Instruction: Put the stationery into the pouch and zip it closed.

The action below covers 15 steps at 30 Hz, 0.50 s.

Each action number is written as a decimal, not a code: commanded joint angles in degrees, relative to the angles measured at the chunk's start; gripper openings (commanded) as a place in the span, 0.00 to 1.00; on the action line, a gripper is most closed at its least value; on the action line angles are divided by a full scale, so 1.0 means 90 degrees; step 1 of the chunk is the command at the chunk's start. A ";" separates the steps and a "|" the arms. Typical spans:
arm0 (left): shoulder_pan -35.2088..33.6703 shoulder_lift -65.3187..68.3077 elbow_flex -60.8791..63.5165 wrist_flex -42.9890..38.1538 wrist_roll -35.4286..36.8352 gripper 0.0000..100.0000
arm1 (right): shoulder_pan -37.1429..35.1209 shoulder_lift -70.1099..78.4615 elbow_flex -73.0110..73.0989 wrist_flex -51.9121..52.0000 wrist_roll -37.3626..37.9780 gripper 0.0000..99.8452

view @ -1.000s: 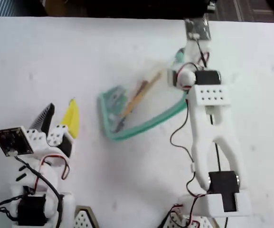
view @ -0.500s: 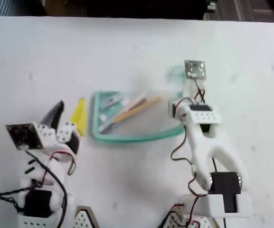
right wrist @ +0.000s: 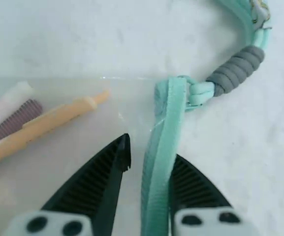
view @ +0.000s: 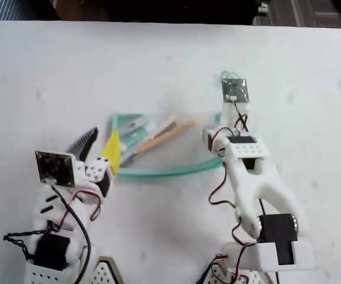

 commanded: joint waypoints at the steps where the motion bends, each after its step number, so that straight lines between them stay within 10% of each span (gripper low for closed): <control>1: 0.0063 -0.0034 -0.0078 -0.0137 -0.0068 0.12 | -0.0200 -0.0142 0.0010 0.0327 0.0107 0.31; 5: 0.0054 -0.0034 -0.0059 -0.0137 -0.0068 0.08 | -0.0200 -0.0142 0.0010 0.0386 0.0107 0.50; 15: -0.0161 -0.0034 -0.0039 -0.0176 -0.0469 0.02 | -0.0142 -0.0142 0.0020 0.0386 0.0107 0.42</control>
